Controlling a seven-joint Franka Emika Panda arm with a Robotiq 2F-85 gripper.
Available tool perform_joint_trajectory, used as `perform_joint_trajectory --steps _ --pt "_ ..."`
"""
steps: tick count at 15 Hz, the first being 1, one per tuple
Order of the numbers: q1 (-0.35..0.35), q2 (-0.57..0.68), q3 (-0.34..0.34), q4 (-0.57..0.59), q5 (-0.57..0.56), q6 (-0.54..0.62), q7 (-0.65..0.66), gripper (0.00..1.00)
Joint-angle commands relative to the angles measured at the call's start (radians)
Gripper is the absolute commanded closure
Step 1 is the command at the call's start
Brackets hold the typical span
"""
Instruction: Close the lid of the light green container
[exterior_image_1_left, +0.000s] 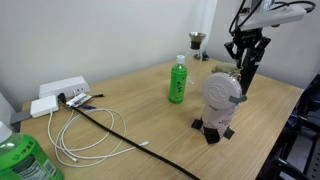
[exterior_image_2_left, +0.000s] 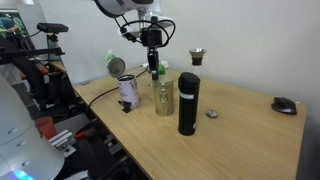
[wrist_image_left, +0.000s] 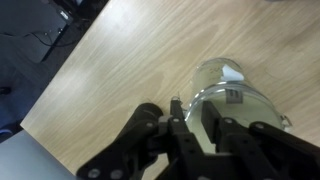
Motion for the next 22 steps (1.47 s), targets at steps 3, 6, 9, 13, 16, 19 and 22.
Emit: perform_joint_trajectory --steps 3,6,9,13,16,19,22 --pt "-0.011 0.011 -0.008 -0.011 -0.008 -0.03 -0.004 0.7" --pt "-0.01 0.002 -0.009 -0.008 -0.007 -0.032 -0.007 0.7" --pt "-0.009 -0.013 -0.009 -0.008 -0.001 -0.031 -0.012 0.71" --pt "-0.009 -0.044 -0.007 -0.012 0.004 -0.027 -0.018 0.69" --pt "-0.01 -0.073 -0.002 -0.014 0.007 -0.024 -0.021 0.68" --pt "-0.011 -0.096 0.002 -0.015 0.009 -0.019 -0.023 0.66" --pt "-0.011 -0.116 0.006 -0.018 0.018 -0.006 -0.03 0.64"
